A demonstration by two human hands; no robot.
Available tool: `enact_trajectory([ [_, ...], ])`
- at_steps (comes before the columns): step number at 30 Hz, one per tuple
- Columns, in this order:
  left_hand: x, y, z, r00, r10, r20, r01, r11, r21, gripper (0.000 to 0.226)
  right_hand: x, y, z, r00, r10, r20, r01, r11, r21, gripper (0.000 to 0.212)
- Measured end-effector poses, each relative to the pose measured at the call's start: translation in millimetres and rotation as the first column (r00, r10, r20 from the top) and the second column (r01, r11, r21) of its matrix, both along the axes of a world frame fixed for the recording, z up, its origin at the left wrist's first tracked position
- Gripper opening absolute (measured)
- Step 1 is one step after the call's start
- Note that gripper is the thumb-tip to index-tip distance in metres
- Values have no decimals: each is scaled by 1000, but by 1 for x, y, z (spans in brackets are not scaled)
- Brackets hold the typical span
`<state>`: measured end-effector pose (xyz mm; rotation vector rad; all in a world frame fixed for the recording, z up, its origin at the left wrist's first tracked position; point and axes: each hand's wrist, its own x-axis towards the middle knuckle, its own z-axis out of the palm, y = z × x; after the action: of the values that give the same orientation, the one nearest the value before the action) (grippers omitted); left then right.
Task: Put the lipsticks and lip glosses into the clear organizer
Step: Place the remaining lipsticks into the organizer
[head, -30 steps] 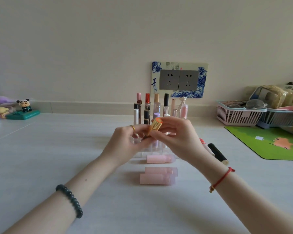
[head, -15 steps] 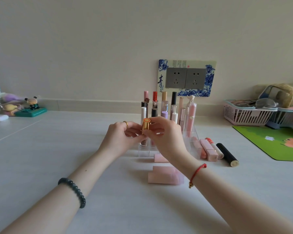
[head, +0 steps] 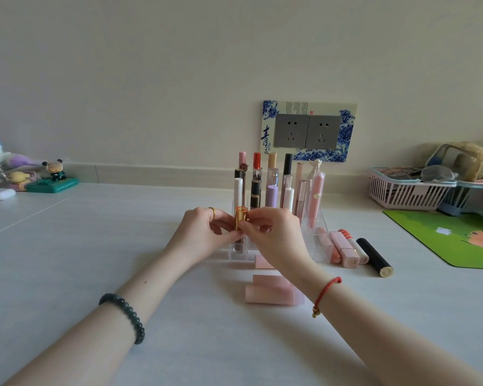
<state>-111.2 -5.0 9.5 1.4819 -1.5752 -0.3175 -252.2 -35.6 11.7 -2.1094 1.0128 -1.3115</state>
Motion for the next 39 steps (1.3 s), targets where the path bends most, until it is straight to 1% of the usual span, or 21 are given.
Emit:
enact_trajectory([
  [4,1,1,0,1000,-8,24,8,1000,-18,12,-1,0,-1,1000,-7,-12,7,1000,3,17],
  [10,1,2,2,999,-26,48,28,999,-39,26,-1,-1,-2,999,-12,-41,11,1000,-15,14],
  [12,2,1,1,999,-29,45,30,999,-35,25,-2,-1,-1,999,-10,-54,9,1000,-14,14],
  [16,5,-2,0,999,-32,10,32,999,-13,13,-12,-2,12,996,21,-82,-23,999,-25,19],
  [18,6,-2,-1,1000,-2,-20,1,1000,-14,14,-25,-2,24,995,66,-73,-68,997,-28,19],
  [19,6,-2,0,999,18,-33,-19,999,-27,16,-33,-3,29,992,90,-87,-93,995,-30,18],
  [21,6,-1,3,998,38,-58,-43,995,-86,14,-50,-4,34,977,118,-176,-127,991,-41,15],
  [23,5,2,6,998,3,-70,-15,984,-176,15,-64,-5,31,939,110,-327,-134,990,-52,16],
  [25,2,6,9,995,-89,-35,79,973,-215,15,-74,-6,24,876,67,-477,-117,990,-75,18],
  [27,-5,9,9,980,-188,64,196,965,-174,10,-81,-7,18,802,13,-597,-86,992,-95,19],
  [28,-9,10,8,969,-214,121,230,964,-136,10,-82,-8,17,767,-12,-641,-70,992,-102,20],
  [30,-16,8,3,950,-223,217,244,967,-71,4,-83,-8,16,709,-34,-705,-52,994,-100,21],
  [32,-20,6,-2,931,-221,289,236,971,-21,14,-82,-7,15,652,-27,-758,-53,995,-82,27],
  [34,-21,4,-6,912,-243,331,244,969,41,19,-81,-7,14,606,-41,-794,-53,994,-92,30],
  [36,-22,4,-8,898,-254,361,242,967,77,24,-81,-7,13,586,-71,-807,-41,992,-117,30],
  [39,-25,5,-9,884,-242,399,233,970,72,26,-80,-8,11,561,-92,-823,-34,990,-135,29],
])
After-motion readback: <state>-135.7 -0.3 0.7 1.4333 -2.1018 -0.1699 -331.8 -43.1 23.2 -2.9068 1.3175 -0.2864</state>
